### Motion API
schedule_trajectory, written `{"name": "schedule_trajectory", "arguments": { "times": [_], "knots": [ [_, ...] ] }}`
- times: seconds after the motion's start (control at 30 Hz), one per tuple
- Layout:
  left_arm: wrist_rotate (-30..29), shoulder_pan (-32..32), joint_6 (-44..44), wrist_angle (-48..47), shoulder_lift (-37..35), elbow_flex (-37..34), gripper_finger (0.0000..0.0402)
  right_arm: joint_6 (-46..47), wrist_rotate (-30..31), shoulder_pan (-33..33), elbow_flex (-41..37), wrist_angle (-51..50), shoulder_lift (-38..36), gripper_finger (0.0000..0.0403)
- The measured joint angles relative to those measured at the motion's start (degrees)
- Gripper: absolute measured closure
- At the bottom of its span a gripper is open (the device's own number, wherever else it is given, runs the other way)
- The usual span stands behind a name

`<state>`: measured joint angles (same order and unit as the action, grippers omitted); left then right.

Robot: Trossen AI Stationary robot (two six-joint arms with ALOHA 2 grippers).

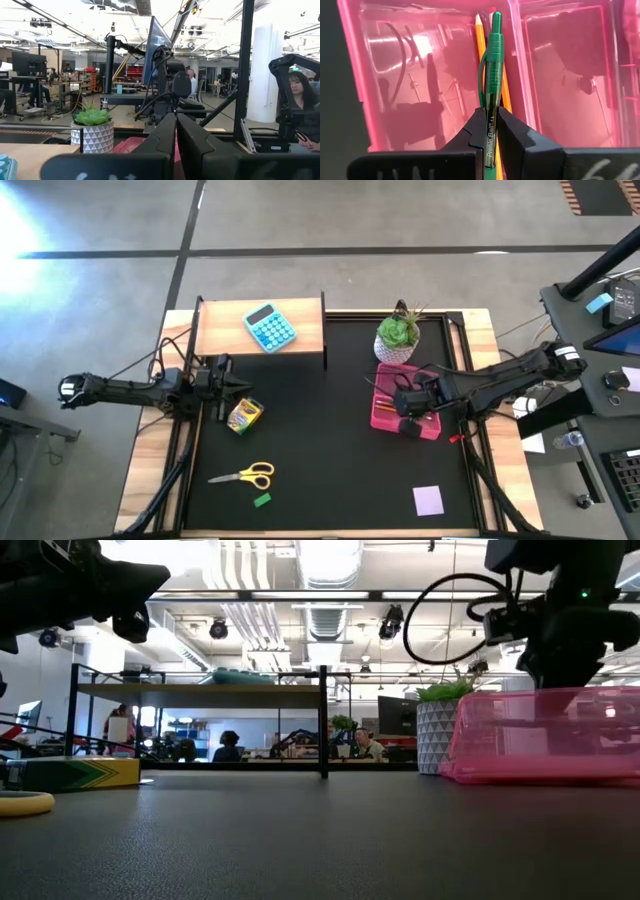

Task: Pack school essentials
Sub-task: Put the green pen into the pink supply box, then put the yellow scissor into the pink supply box

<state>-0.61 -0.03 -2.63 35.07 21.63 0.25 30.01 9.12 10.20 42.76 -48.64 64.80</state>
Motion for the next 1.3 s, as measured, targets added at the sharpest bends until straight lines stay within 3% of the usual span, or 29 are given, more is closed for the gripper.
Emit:
{"name": "schedule_trajectory", "arguments": {
  "times": [0.63,1.3],
  "knots": [
    [0.0,0.0,0.0,0.0,0.0,0.0,0.0402,-0.6,-0.1,0.0,-4.2,7.6,1.0,0.0377],
    [0.0,0.0,0.0,0.0,0.1,0.0,0.0402,0.0,0.7,-0.1,-1.6,6.0,0.9,0.0293]
  ]
}}
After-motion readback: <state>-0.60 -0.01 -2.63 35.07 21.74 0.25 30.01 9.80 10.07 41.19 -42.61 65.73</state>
